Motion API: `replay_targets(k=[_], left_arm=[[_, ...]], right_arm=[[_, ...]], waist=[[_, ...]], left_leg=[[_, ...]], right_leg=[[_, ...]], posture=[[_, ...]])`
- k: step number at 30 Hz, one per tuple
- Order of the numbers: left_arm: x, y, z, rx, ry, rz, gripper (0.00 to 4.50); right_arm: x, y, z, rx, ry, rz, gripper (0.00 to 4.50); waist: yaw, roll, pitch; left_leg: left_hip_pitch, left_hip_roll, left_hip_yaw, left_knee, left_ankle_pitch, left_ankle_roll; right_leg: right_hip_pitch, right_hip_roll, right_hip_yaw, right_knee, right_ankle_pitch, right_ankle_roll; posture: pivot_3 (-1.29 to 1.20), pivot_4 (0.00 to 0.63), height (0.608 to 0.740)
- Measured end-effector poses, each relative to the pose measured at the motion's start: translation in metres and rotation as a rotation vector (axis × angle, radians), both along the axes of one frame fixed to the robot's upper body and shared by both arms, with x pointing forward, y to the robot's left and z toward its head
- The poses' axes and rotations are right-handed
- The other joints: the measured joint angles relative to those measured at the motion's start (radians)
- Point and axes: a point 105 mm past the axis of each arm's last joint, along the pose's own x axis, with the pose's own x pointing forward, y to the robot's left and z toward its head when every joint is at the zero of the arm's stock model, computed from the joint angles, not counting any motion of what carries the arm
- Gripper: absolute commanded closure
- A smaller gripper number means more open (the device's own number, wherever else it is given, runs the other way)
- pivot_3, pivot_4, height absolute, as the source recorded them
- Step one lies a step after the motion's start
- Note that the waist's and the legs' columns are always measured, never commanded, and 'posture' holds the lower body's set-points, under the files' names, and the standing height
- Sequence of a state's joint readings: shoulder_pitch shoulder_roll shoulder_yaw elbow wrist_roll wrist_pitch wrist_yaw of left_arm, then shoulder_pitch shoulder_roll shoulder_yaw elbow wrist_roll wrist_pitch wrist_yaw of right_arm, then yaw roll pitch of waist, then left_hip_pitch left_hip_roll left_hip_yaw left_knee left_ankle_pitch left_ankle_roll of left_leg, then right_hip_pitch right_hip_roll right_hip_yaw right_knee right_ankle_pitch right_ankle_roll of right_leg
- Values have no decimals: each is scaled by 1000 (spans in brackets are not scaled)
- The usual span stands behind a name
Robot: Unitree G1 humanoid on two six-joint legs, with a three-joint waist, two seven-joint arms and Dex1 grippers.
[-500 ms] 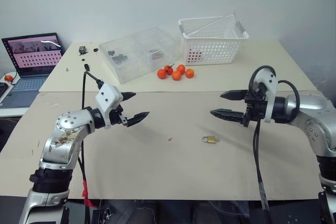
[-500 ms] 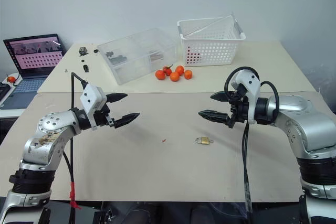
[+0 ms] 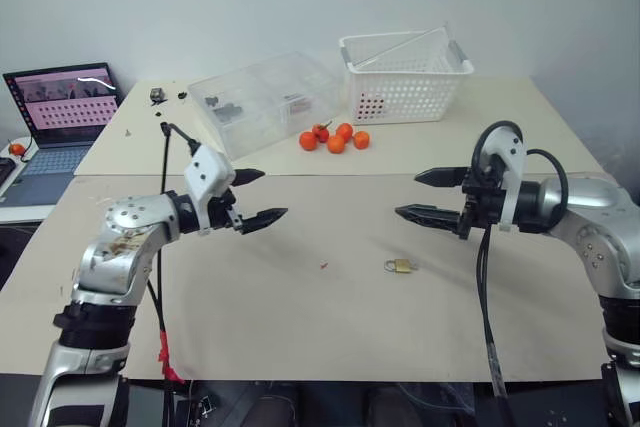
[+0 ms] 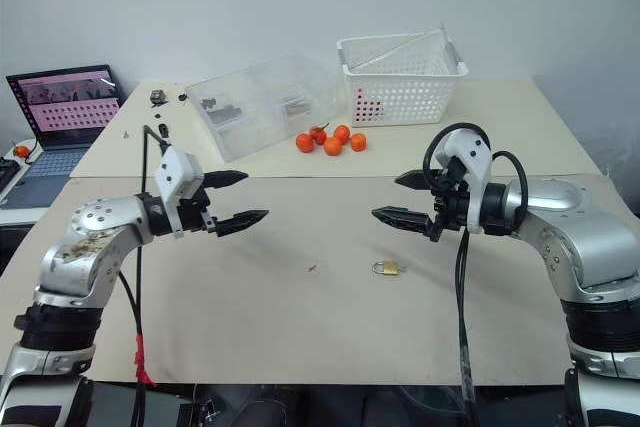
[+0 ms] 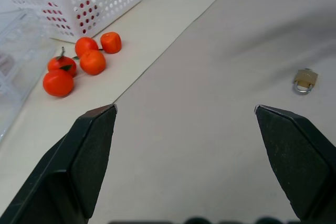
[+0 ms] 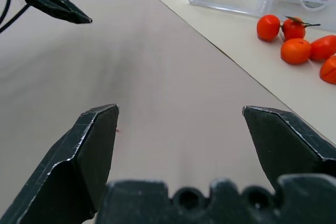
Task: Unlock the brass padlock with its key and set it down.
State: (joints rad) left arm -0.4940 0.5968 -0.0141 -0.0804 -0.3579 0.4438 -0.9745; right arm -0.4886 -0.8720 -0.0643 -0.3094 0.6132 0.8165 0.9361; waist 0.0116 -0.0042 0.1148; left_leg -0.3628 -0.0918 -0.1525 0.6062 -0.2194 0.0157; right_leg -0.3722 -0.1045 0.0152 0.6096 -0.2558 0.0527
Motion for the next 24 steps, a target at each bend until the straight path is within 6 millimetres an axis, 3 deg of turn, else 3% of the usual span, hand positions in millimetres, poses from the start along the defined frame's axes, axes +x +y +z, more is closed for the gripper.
replay_targets(k=[5, 7, 12, 17, 24], left_arm=[[12, -34, -7, 20, 32, -77, 26], [13, -59, -9, 34, 34, -139, 26], [3, -100, -37, 103, 99, -255, 26], [-13, -125, -60, 163, 172, -377, 26], [-12, -157, -67, 197, 134, -435, 26]], right_arm=[[-18, -9, -14, -71, 62, -12, 0], [-25, -14, -15, -75, 74, -38, 0], [-35, -21, -9, -71, 42, -100, 0], [-42, -28, -15, -74, 47, -170, 0], [-52, -35, -13, -64, 24, -243, 0]], waist=[[1, 0, 0], [1, 0, 0], [-7, 0, 0], [-5, 0, 0], [0, -4, 2]], left_leg=[[-1, -1, 0, 1, 0, 0], [-2, -1, 0, 1, 0, 0], [-1, 0, 2, 1, 0, 1], [-1, 1, 3, 2, 0, 1], [-1, 0, 3, 2, 0, 1]], right_leg=[[0, -1, 0, -1, 0, 0], [0, -1, 0, -1, 0, 0], [0, 0, 1, 0, 0, 0], [1, 2, 1, 1, 0, 0], [1, 1, 1, 0, 0, 1]], posture=[[0, 150, 740], [0, 150, 740], [0, 150, 740], [0, 150, 740], [0, 150, 740]])
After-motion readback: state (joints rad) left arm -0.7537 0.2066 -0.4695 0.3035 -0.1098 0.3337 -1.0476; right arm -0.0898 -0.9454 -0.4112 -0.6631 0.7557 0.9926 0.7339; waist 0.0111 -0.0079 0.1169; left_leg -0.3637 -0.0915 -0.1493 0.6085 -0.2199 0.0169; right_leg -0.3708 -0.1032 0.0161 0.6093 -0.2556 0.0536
